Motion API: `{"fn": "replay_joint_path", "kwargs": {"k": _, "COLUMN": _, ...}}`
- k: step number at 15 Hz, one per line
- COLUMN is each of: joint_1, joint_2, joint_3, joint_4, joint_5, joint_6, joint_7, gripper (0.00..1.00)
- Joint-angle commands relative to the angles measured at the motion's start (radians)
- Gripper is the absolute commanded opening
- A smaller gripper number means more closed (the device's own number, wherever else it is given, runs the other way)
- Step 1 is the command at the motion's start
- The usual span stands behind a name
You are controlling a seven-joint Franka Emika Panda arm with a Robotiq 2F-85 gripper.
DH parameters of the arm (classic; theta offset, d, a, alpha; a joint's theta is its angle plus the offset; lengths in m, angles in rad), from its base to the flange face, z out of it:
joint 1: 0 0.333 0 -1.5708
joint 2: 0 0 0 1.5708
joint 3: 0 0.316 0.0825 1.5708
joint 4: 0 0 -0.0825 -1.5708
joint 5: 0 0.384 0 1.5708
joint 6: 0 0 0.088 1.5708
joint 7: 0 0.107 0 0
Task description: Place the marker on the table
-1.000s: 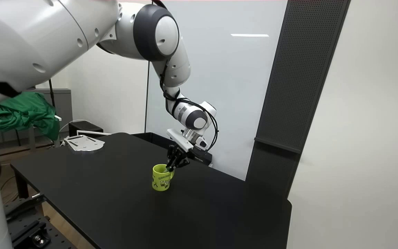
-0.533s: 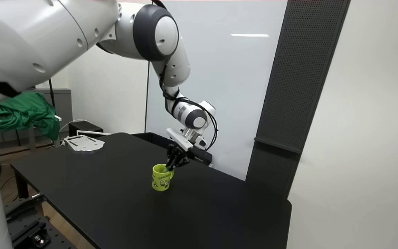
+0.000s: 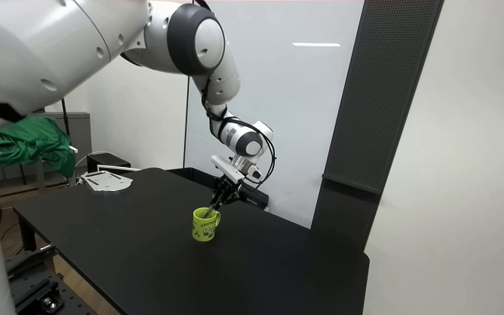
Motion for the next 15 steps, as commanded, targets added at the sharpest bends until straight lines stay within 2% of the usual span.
{"fn": "replay_joint_path", "kwargs": {"k": 1, "joint_1": 0.011, "joint_2": -0.015, "joint_3": -0.005, "joint_4": 0.04, "joint_5": -0.016, "joint_6": -0.064, "joint_7": 0.068, "gripper": 0.06}}
{"fn": "replay_joint_path", "kwargs": {"k": 15, "joint_1": 0.046, "joint_2": -0.092, "joint_3": -0.058, "joint_4": 0.069, "joint_5": -0.115, "joint_6": -0.128, "joint_7": 0.162, "gripper": 0.06}}
